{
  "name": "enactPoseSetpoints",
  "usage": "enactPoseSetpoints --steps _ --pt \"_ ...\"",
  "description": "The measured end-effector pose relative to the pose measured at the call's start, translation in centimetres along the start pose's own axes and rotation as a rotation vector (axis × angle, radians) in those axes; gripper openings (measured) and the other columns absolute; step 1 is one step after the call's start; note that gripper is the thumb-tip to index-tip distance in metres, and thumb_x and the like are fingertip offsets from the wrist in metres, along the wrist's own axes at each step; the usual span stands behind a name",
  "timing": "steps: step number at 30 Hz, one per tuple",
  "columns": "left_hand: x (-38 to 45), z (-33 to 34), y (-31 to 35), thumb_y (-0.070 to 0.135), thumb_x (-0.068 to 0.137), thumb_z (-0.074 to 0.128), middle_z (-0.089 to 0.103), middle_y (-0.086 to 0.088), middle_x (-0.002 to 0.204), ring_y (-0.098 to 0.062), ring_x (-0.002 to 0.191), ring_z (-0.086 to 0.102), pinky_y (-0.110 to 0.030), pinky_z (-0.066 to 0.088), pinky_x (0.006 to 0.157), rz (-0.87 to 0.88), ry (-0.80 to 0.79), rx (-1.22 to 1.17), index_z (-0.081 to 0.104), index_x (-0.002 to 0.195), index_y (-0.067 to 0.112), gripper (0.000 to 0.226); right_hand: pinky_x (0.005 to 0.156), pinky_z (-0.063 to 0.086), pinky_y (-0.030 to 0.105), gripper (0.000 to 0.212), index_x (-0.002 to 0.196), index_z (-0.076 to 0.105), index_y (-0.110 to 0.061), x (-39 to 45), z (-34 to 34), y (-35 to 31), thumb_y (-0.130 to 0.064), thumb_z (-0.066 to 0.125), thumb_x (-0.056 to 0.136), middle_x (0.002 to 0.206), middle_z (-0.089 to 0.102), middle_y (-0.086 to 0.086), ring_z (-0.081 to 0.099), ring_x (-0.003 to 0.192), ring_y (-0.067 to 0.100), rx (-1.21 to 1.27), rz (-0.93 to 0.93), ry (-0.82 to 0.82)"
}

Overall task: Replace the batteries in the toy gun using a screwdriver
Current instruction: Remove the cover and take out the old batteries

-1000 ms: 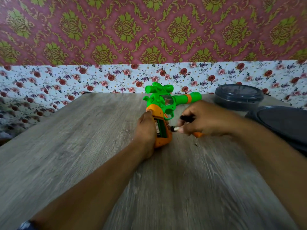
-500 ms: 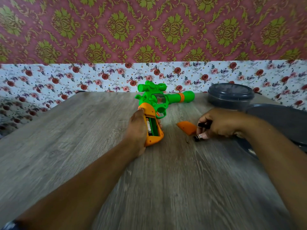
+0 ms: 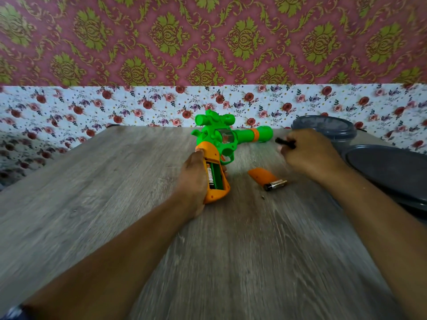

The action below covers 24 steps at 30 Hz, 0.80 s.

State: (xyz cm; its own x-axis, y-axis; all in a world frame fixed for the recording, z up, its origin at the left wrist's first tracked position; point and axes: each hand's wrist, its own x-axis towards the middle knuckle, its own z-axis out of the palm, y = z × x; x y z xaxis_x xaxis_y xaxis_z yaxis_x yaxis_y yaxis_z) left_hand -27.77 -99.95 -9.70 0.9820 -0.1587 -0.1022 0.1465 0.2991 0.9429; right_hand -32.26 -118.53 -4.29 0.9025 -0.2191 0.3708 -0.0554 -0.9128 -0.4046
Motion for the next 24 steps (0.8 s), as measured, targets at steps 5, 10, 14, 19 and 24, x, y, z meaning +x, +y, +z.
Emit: enactPoseSetpoints --steps 5,10,14,19,24 --pt "0.0 -0.1 0.0 0.039 0.101 0.027 0.064 -0.012 0.084 -0.019 0.062 0.063 -0.023 0.054 0.049 0.004 -0.005 0.019 0.048 0.13 0.008 0.048 0.048 0.029 0.019 0.028 0.064 0.055 -0.02 -1.0 1.0 -3.0 -0.03 0.056 0.09 0.056 0.043 0.0 0.037 0.05 0.008 0.384 -0.125 0.231" --pt "0.4 -0.2 -0.2 0.038 0.1 0.026 0.063 -0.013 0.082 -0.018 0.058 0.063 -0.022 0.052 0.047 0.02 -0.019 0.028 0.051 0.126 0.006 0.048 0.061 0.057 0.024 0.011 0.083 0.062 -0.012 -2.8 3.2 -5.9 -0.006 0.054 0.09 0.069 0.062 0.003 0.062 0.06 0.011 0.97 -0.112 0.04" --pt "0.8 -0.3 -0.5 0.037 0.099 0.027 0.063 -0.014 0.082 -0.02 0.059 0.062 -0.026 0.05 0.055 0.062 -0.041 0.048 0.053 0.122 0.004 0.048 0.073 0.059 0.025 0.015 0.086 0.063 -0.01 -3.2 4.6 -6.3 0.0 0.053 0.089 0.074 0.065 0.005 0.067 0.076 0.016 0.992 -0.156 0.024" --pt "1.1 -0.5 -0.7 0.037 0.095 0.032 0.063 -0.01 0.077 -0.019 0.056 0.062 -0.027 0.048 0.055 0.054 -0.057 0.069 0.055 0.109 0.011 0.037 0.076 0.059 0.031 0.016 0.082 0.063 -0.015 -3.4 4.7 -6.4 -0.002 0.055 0.088 0.072 0.065 0.003 0.068 0.077 0.018 0.936 -0.189 0.055" --pt "1.1 -0.4 -0.8 0.034 0.093 0.034 0.062 -0.012 0.078 -0.02 0.056 0.061 -0.03 0.048 0.059 0.065 -0.047 0.097 0.058 0.102 0.01 0.035 0.08 0.055 0.049 0.01 0.075 0.061 -0.032 -3.5 5.5 -6.1 -0.023 0.058 0.08 0.071 0.067 -0.007 0.069 0.078 0.017 0.829 -0.217 0.104"
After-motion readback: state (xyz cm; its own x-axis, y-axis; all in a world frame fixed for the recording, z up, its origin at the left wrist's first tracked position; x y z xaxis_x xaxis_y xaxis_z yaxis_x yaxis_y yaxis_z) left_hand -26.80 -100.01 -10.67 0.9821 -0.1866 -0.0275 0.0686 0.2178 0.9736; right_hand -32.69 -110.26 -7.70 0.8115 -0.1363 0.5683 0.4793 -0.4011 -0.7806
